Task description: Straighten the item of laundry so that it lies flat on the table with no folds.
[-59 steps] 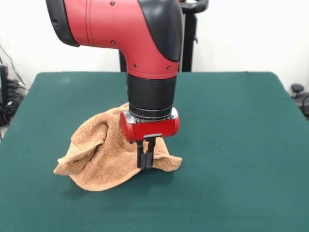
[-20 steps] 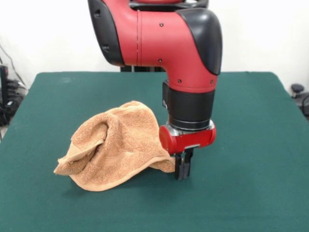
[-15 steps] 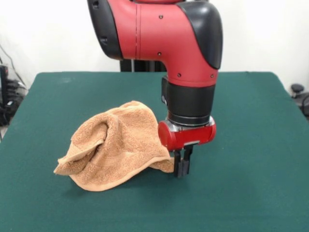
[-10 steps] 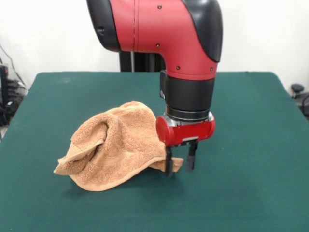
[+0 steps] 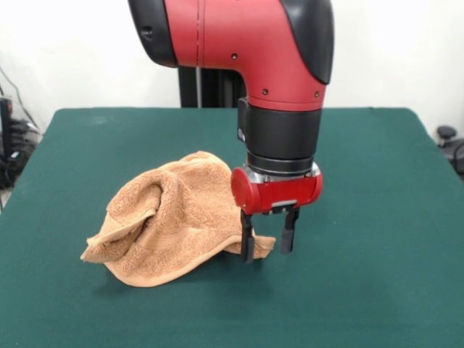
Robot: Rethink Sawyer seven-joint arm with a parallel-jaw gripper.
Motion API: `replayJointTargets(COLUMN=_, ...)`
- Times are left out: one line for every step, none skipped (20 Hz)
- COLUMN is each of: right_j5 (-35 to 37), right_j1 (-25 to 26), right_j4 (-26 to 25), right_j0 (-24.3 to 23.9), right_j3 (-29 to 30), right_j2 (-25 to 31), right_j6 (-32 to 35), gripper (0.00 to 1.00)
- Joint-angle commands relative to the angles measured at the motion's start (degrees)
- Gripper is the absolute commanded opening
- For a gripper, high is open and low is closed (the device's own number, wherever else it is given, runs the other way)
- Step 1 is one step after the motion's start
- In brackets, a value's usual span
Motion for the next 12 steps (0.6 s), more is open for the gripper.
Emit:
replayJointTargets(right_j5=2.7, right_j1=1.0, right_j4=1.0, right_j0=0.4, right_j3=7.2, right_j2=2.2, right_j6=8.9, gripper=1.00)
replayJointTargets(right_j5=2.7, right_j1=0.8, right_j4=0.9, right_j0=0.2, right_j3=7.5, right_j2=2.2, right_j6=8.9, gripper=1.00)
replayJointTargets(right_j5=2.7, right_j1=0.8, right_j4=0.9, right_j0=0.2, right_j3=7.8, right_j2=2.2, right_j6=8.8, gripper=1.00)
replayJointTargets(right_j5=3.0, right_j1=0.6, right_j4=0.9, right_j0=0.1, right_j3=8.1, right_j2=2.3, right_j6=8.7, gripper=1.00)
replayJointTargets(right_j5=2.7, right_j1=0.3, right_j4=0.7, right_j0=0.1, right_j3=8.7, right_j2=2.3, right_j6=8.7, gripper=1.00)
replayJointTargets(right_j5=2.6, right_j1=0.1, right_j4=0.7, right_j0=0.2, right_j3=9.2, right_j2=2.3, right_j6=8.8, gripper=1.00)
replayJointTargets(right_j5=2.4, right_j1=0.0, right_j4=0.7, right_j0=0.2, right_j3=9.9, right_j2=2.2, right_j6=9.0, gripper=1.00)
replayJointTargets(right_j5=2.4, right_j1=-0.2, right_j4=0.8, right_j0=0.3, right_j3=10.2, right_j2=2.2, right_j6=9.2, gripper=1.00)
replayJointTargets(right_j5=2.1, right_j1=-0.2, right_j4=0.7, right_j0=0.4, right_j3=10.6, right_j2=2.1, right_j6=9.4, gripper=1.00)
replayJointTargets(right_j5=1.6, right_j1=-0.3, right_j4=0.5, right_j0=0.3, right_j3=11.4, right_j2=2.1, right_j6=9.5, gripper=1.00)
replayJointTargets(right_j5=1.3, right_j1=-0.3, right_j4=0.4, right_j0=0.4, right_j3=11.7, right_j2=2.0, right_j6=9.6, gripper=1.00)
replayJointTargets(right_j5=1.1, right_j1=-0.3, right_j4=0.3, right_j0=0.3, right_j3=12.0, right_j2=2.0, right_j6=9.5, gripper=1.00)
